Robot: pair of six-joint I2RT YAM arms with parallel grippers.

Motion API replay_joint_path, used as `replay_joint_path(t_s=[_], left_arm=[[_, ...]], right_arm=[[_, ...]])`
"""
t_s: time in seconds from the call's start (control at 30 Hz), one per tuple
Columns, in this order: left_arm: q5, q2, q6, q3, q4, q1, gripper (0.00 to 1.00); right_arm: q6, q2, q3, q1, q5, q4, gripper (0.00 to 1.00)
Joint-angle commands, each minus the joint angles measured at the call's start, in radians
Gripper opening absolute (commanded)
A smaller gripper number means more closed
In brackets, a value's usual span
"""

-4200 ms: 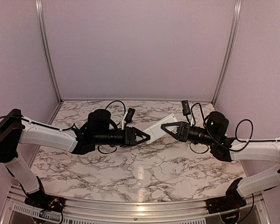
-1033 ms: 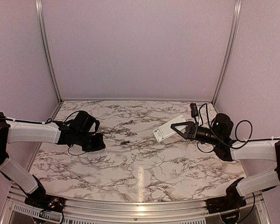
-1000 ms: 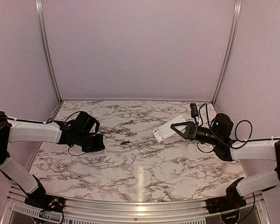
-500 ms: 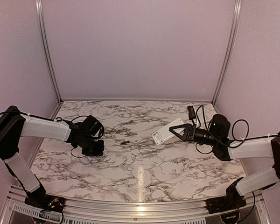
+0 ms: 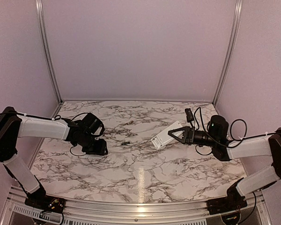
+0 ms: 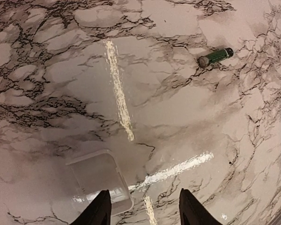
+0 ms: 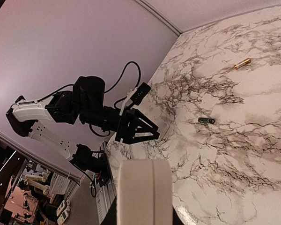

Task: Load the batteries into the remote control
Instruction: Place the battery cover at the center of the board, then adjust the remote control without the battery cover.

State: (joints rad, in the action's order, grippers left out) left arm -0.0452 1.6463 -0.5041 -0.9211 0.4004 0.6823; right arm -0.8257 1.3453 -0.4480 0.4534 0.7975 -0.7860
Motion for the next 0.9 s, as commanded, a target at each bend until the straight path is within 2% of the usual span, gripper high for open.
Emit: replay_joint_path(t_s=[0.0,0.13,0.23,0.4,0.67,0.87], left_arm=[[-0.077,-0.087,0.082,-0.033,-0.06,-0.002,0.53],[-0.211,-0.157,0.102,-0.014,-0.203,0.004,0.53],[-0.229,-0.161,0.107,-0.047,-0.244,0.025,0.51],[-0.202,-0.057,0.094,-0.174,-0.264,0.073,0.44],[-0.186,0.137,0.073,-0.35,-0.299,0.192,0.38],[-0.142,0.243,0.119,-0.482,-0.213,0.294,0.33]], right_arm=[[0.048,0.014,-0.05,-0.012,0.056,0.015,0.0],[0.071,0.029,-0.058,-0.011,0.1,0.032,0.0],[0.075,0.034,-0.055,-0.011,0.118,0.034,0.0],[0.08,0.042,-0.06,-0.005,0.136,0.04,0.0],[0.082,0.062,-0.074,0.022,0.134,0.043,0.0],[0.079,0.075,-0.084,0.028,0.117,0.05,0.0]])
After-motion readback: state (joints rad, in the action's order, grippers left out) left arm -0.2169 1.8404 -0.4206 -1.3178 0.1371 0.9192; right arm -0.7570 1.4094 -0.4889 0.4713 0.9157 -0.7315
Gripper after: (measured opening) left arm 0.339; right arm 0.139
